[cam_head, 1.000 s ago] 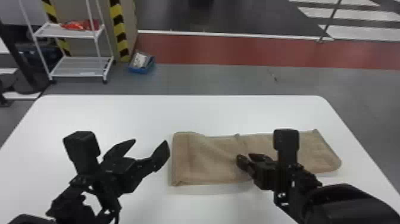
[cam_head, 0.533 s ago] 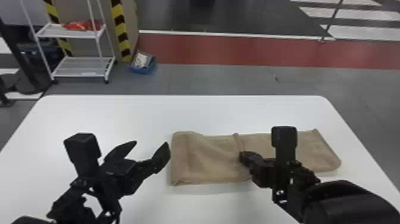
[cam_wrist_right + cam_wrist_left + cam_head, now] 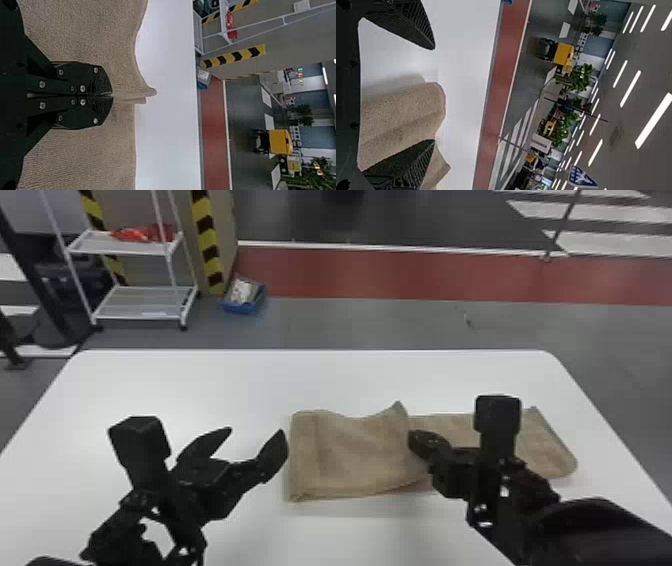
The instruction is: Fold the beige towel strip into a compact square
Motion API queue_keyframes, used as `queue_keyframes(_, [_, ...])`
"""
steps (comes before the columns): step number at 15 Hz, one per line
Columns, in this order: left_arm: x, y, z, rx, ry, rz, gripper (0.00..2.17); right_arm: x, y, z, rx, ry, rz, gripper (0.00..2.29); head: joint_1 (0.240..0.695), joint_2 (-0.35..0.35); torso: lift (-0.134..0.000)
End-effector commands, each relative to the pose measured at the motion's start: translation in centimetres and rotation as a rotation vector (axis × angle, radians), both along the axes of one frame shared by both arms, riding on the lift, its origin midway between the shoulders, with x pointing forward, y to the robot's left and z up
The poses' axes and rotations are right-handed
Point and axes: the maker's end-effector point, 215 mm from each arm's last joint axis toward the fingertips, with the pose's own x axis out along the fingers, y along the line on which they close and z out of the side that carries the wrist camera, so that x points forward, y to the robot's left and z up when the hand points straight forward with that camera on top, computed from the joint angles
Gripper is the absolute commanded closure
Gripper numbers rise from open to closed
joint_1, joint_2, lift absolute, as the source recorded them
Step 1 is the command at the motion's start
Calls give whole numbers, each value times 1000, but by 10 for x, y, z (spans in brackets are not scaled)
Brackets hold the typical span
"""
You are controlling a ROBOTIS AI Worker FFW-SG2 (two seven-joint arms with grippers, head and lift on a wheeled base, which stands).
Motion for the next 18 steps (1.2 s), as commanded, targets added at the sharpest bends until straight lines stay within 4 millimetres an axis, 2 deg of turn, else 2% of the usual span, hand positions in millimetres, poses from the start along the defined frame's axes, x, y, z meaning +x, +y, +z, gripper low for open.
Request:
queue_keyframes(1, [0, 3, 2, -3, -10, 8, 39, -1, -2, 23, 6, -38, -2, 1146, 695, -62, -124])
queue_keyframes(2, [1, 5, 2, -2, -10, 11, 39, -3, -5, 34, 5, -54, -7, 1146, 695, -62, -124])
queue_keyframes(4, [1, 8, 0, -5, -9, 18, 39, -7, -29, 53, 3, -81, -42, 1146, 695, -63, -124])
queue_keyframes(5, [2, 10, 3, -13, -14, 25, 39, -10, -46, 62, 11, -86, -62, 1146, 695, -67, -124])
queue_keyframes(7, [4, 13, 1, -15, -15, 30, 39, -21, -82, 67, 25, -78, -106, 1146, 695, -84, -124])
queue_keyframes(9, [5, 10, 3, -18, -18, 28, 39, -27, -121, 76, 41, -78, -154, 1146, 695, -126, -124])
queue_keyframes(10, [5, 8, 2, -20, -17, 24, 39, -27, -134, 81, 49, -86, -166, 1146, 695, -142, -124])
queue_keyframes(12, [6, 5, 1, -18, -14, 19, 39, -24, -149, 93, 56, -99, -168, 1146, 695, -197, -124])
queue_keyframes(14, [5, 2, 1, -18, -14, 15, 39, -15, -164, 106, 56, -124, -177, 1146, 695, -219, -124])
queue_keyframes(18, [4, 1, -1, -14, -8, 12, 60, -2, -180, 119, 81, -151, -155, 1146, 695, -251, -124])
